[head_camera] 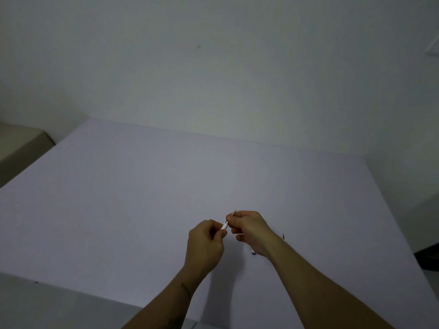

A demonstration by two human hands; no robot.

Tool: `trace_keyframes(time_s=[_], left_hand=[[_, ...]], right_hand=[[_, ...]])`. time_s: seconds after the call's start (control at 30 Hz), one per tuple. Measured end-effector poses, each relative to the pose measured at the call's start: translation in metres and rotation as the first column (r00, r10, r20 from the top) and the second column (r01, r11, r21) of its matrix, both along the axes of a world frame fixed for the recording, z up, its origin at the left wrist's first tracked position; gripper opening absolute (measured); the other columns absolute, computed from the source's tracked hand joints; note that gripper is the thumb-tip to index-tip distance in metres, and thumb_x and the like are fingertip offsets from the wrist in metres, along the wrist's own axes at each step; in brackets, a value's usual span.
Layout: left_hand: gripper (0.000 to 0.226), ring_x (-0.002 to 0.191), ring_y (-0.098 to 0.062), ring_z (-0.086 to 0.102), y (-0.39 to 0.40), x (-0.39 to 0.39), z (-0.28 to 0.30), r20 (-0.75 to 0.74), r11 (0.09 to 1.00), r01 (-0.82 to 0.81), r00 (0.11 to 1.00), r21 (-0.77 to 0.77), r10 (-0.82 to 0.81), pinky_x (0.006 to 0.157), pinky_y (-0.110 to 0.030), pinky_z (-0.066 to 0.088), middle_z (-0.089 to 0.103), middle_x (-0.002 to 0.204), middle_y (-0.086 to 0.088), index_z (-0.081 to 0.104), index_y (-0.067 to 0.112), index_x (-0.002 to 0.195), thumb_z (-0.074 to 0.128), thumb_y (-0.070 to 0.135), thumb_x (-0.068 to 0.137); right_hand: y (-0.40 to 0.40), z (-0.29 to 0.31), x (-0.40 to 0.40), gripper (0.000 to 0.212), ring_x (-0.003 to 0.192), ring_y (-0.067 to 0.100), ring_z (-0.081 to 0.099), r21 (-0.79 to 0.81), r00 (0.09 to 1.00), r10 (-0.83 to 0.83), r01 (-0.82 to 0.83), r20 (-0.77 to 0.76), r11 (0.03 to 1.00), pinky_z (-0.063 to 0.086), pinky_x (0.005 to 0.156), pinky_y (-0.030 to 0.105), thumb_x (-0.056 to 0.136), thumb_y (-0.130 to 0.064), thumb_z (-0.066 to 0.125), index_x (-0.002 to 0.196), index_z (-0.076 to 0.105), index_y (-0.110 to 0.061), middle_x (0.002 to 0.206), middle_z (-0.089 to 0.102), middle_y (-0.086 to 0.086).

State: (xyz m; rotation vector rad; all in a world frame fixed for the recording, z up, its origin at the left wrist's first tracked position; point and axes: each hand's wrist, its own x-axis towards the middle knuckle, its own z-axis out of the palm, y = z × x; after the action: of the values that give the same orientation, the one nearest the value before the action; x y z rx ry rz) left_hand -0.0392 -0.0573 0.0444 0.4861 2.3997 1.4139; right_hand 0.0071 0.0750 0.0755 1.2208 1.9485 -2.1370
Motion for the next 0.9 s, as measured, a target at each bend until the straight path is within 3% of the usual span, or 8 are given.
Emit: trace_keyframes(time_s=[0.07,0.2,0.3,0.4,0.6,0.73,0.83,0.9], left_hand=[[0.010,0.070,-0.011,0.065,-0.005,-0.002,0.002,-0.006,1.000,0.013,1.000,0.005,-0.013,0.066,-0.020,0.053,0.067,0.075,0.007,0.068,0.022,0.082,0.067,0.013,0.087],[0.015,0.068,-0.010,0.064,-0.019,-0.010,0.001,-0.014,1.000,0.013,1.000,0.000,-0.013,0.063,-0.016,0.049,0.066,0.072,0.009,0.066,0.025,0.079,0.067,0.013,0.087],[0.018,0.069,-0.008,0.064,-0.029,-0.016,0.001,-0.034,0.999,0.036,0.999,0.018,-0.036,0.063,-0.015,0.048,0.066,0.073,0.011,0.064,0.029,0.078,0.067,0.014,0.086],[0.016,0.069,-0.008,0.063,-0.039,-0.019,0.001,-0.054,0.998,0.064,0.996,0.005,-0.064,0.063,-0.013,0.048,0.065,0.074,0.012,0.065,0.027,0.079,0.067,0.014,0.086],[0.016,0.069,-0.009,0.063,-0.055,-0.030,0.002,-0.063,0.996,0.087,0.994,-0.013,-0.087,0.060,-0.013,0.046,0.064,0.073,0.012,0.066,0.027,0.079,0.067,0.013,0.086],[0.011,0.069,-0.009,0.062,-0.057,-0.031,0.002,-0.059,0.993,0.114,0.992,-0.026,-0.115,0.061,-0.013,0.045,0.064,0.074,0.011,0.067,0.024,0.082,0.066,0.014,0.087],[0.010,0.069,-0.010,0.062,-0.058,-0.030,0.001,-0.053,0.991,0.128,0.990,-0.027,-0.130,0.060,-0.013,0.044,0.063,0.073,0.012,0.068,0.023,0.083,0.066,0.014,0.088],[0.009,0.069,-0.009,0.062,-0.058,-0.031,0.001,-0.061,0.990,0.139,0.988,-0.027,-0.140,0.060,-0.013,0.044,0.063,0.073,0.012,0.069,0.022,0.083,0.066,0.015,0.087]], right_hand=[[-0.009,0.001,-0.002,0.013,0.075,0.019,0.057,0.064,1.000,-0.019,0.019,-0.002,0.998,0.049,0.065,0.029,0.090,-0.012,0.065,0.094,0.074,-0.005,0.082,0.066,0.008],[-0.022,0.004,-0.007,0.023,0.085,0.021,0.059,0.023,1.000,-0.014,0.015,-0.021,1.000,0.050,0.070,0.029,0.092,-0.001,0.056,0.091,0.076,-0.012,0.095,0.069,0.011],[-0.032,0.003,-0.011,0.011,0.071,0.019,0.052,-0.079,0.997,-0.070,0.066,-0.040,0.995,0.047,0.061,0.029,0.090,-0.006,0.063,0.090,0.075,-0.005,0.079,0.061,0.010],[-0.042,0.001,-0.014,0.011,0.068,0.020,0.049,-0.040,0.991,-0.133,0.132,-0.014,0.990,0.046,0.062,0.030,0.089,-0.004,0.065,0.081,0.073,-0.004,0.072,0.057,0.010],[-0.053,0.004,-0.013,0.014,0.070,0.019,0.053,-0.172,0.989,-0.141,0.131,-0.042,0.976,0.047,0.062,0.030,0.089,0.000,0.062,0.094,0.075,-0.002,0.079,0.064,0.011],[-0.059,0.004,-0.015,0.015,0.073,0.021,0.055,-0.049,0.982,-0.189,0.187,-0.031,0.981,0.050,0.065,0.030,0.090,0.002,0.061,0.089,0.075,-0.004,0.079,0.065,0.012],[-0.059,0.006,-0.011,0.022,0.081,0.022,0.058,-0.082,0.986,-0.160,0.156,-0.037,0.984,0.051,0.068,0.031,0.091,0.004,0.057,0.095,0.075,-0.006,0.089,0.068,0.013],[-0.060,0.006,-0.010,0.013,0.073,0.021,0.055,-0.103,0.984,-0.177,0.173,-0.031,0.979,0.048,0.063,0.030,0.089,-0.001,0.062,0.094,0.074,-0.003,0.080,0.064,0.012]])
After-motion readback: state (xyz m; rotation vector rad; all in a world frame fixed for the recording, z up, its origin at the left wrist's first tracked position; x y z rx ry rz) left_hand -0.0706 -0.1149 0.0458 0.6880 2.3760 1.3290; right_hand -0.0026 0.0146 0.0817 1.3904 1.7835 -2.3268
